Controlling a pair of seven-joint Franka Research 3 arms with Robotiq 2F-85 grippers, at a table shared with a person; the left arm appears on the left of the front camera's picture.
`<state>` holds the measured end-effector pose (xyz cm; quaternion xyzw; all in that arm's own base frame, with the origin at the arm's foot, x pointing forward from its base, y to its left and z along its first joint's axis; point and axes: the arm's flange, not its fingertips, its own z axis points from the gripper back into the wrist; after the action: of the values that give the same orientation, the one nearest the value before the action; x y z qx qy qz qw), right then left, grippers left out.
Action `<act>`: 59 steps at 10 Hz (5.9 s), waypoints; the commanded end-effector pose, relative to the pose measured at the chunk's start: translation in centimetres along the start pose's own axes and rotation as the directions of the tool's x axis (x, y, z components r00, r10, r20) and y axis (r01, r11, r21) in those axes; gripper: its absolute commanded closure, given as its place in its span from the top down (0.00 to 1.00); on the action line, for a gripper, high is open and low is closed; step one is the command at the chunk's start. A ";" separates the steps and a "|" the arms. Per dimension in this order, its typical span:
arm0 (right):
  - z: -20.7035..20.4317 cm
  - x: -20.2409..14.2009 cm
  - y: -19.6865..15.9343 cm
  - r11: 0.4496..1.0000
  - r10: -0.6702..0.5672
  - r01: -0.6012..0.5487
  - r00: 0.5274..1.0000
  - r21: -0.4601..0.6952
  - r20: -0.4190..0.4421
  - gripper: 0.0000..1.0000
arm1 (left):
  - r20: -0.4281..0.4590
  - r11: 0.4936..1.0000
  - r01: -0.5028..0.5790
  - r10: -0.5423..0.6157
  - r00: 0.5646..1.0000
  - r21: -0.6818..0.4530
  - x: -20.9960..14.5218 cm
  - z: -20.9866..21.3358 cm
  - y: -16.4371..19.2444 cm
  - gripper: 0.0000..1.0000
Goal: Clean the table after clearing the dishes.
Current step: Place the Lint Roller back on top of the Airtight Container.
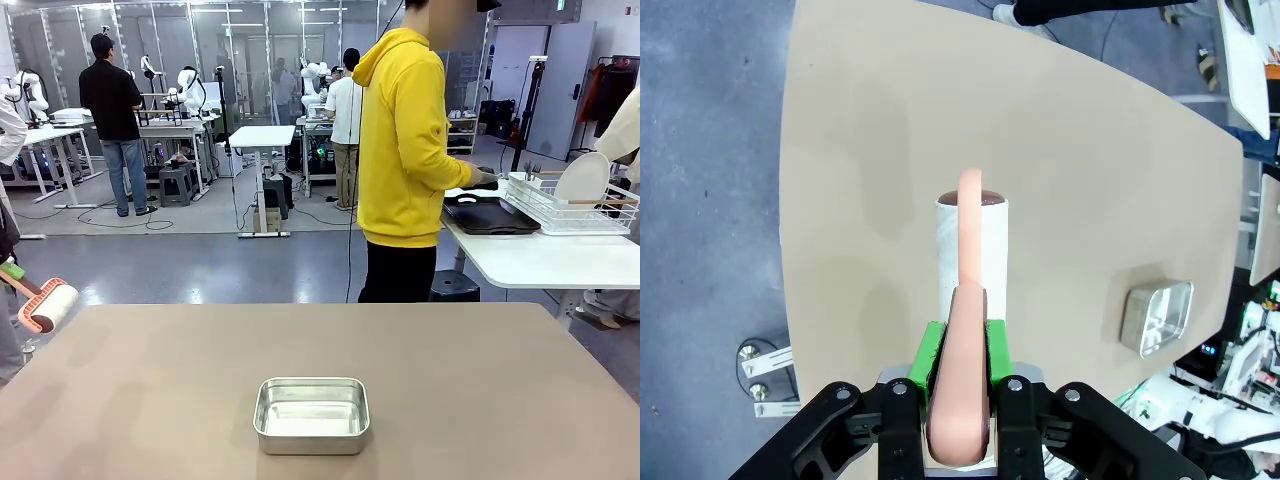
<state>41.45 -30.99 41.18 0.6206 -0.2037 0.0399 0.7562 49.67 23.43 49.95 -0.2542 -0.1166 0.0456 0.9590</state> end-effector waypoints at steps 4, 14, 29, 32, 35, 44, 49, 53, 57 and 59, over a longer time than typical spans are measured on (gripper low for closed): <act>-0.1 -0.2 0.4 1.000 0.008 -0.008 1.000 0.007 0.001 1.00 | 0.019 1.000 0.012 -0.012 1.000 -0.007 0.1 0.2 0.0 0.22; -0.1 -0.2 0.4 1.000 0.008 -0.008 1.000 0.007 0.001 1.00 | -0.309 0.517 0.844 -0.787 0.534 0.143 -4.6 -2.4 -28.1 0.22; -0.1 -0.2 0.4 1.000 0.008 -0.008 1.000 0.007 0.001 1.00 | -0.418 -0.084 0.983 -0.897 -0.146 -0.163 -19.3 -16.8 -47.6 0.22; -0.1 -0.2 0.4 1.000 0.008 -0.008 1.000 0.007 0.001 1.00 | -0.478 -0.103 0.987 -0.865 -0.152 -0.127 -19.7 -18.9 -50.4 0.22; -0.1 -0.2 0.4 1.000 0.008 -0.008 1.000 0.007 0.001 1.00 | -0.495 -0.086 0.985 -0.856 -0.152 -0.152 -19.8 -21.1 -52.9 0.22; -0.1 -0.2 0.4 1.000 0.008 -0.008 1.000 0.007 0.001 1.00 | -0.418 -0.102 0.959 -0.884 -0.210 -0.266 -16.3 -30.2 -52.5 0.22; -0.1 -0.2 0.4 1.000 0.008 -0.008 1.000 0.007 0.001 1.00 | -0.398 -0.067 0.947 -0.896 -0.196 -0.316 -15.3 -34.0 -51.0 0.22; -0.1 -0.2 0.4 1.000 0.008 -0.008 1.000 0.007 0.001 1.00 | -0.388 -0.047 0.949 -0.905 -0.172 -0.312 -15.0 -36.9 -48.5 0.22; -0.1 -0.2 0.4 1.000 0.008 -0.008 1.000 0.007 0.001 1.00 | -0.376 -0.047 0.940 -0.909 -0.181 -0.337 -13.8 -38.3 -47.0 0.22; -0.1 -0.2 0.4 1.000 0.008 -0.008 1.000 0.007 0.001 1.00 | -0.394 0.001 0.935 -0.907 -0.149 -0.355 -13.1 -38.8 -46.4 0.22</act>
<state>41.46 -30.97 41.17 0.6209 -0.2034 0.0400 0.7560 47.19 -37.81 41.34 -0.0625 -0.0015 -0.7149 0.6964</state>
